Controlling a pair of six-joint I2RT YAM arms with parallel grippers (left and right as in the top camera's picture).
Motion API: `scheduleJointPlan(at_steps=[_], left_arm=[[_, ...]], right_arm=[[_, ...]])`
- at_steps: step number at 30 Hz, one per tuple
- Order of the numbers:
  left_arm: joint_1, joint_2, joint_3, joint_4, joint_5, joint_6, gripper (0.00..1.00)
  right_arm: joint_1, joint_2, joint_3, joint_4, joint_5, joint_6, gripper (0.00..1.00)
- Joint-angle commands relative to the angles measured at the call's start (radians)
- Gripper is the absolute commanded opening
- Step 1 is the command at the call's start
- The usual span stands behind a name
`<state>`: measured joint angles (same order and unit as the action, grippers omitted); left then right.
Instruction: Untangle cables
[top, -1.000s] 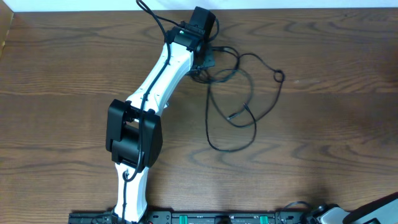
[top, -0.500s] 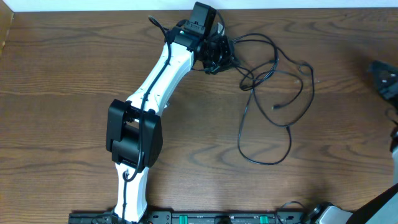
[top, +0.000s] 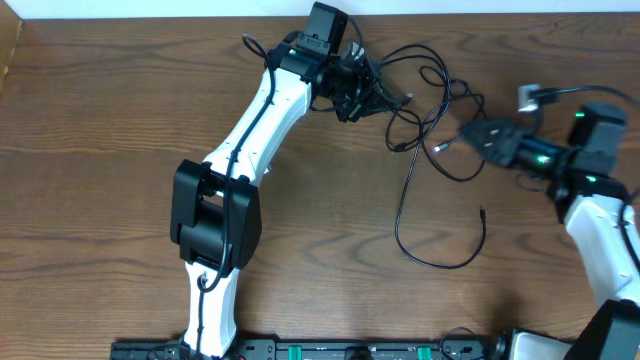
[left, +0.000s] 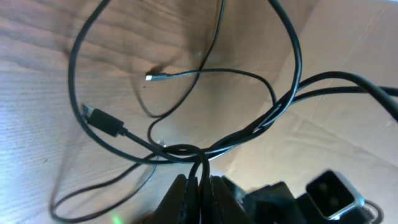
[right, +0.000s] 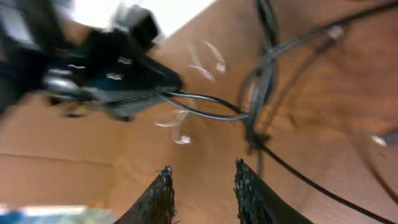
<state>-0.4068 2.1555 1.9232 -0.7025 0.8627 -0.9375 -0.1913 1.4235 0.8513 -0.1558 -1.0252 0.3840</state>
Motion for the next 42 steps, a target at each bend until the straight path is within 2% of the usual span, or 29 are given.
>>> scheduleJointPlan(at_steps=[1,3,9,17,22,23,26,27,36,42], left_arm=[[0.005,-0.028,-0.004,-0.032,0.031,0.145,0.08],[0.005,-0.028,-0.004,-0.070,0.032,0.182,0.08],[0.005,-0.028,-0.004,-0.154,0.059,0.190,0.08],[0.003,-0.028,-0.004,-0.157,0.247,0.244,0.08],[-0.019,-0.028,-0.004,-0.161,0.313,0.345,0.08],[-0.024,-0.028,-0.004,-0.161,0.332,0.371,0.08],[-0.038,-0.028,-0.004,-0.173,0.380,0.466,0.08],[-0.040,-0.028,-0.004,-0.187,0.387,0.500,0.08],[-0.040,-0.032,-0.004,-0.427,0.387,0.776,0.08],[-0.016,-0.067,-0.004,-0.504,0.386,0.868,0.08]], right_arm=[[0.059,-0.003,0.005,-0.045,0.246,-0.087,0.31],[0.085,-0.003,0.005,-0.047,0.275,-0.087,0.32],[0.160,-0.003,0.005,-0.058,0.385,-0.085,0.32],[0.230,-0.003,0.005,-0.065,0.549,-0.028,0.31],[0.239,-0.003,0.005,-0.053,0.594,-0.017,0.30],[0.239,-0.003,0.005,-0.054,0.610,-0.017,0.26],[0.239,-0.003,0.005,-0.082,0.740,0.021,0.03],[0.238,-0.003,0.005,-0.099,0.802,0.044,0.01],[0.232,-0.003,0.005,-0.198,1.122,0.095,0.01],[0.176,-0.003,0.005,-0.280,1.251,0.115,0.01]])
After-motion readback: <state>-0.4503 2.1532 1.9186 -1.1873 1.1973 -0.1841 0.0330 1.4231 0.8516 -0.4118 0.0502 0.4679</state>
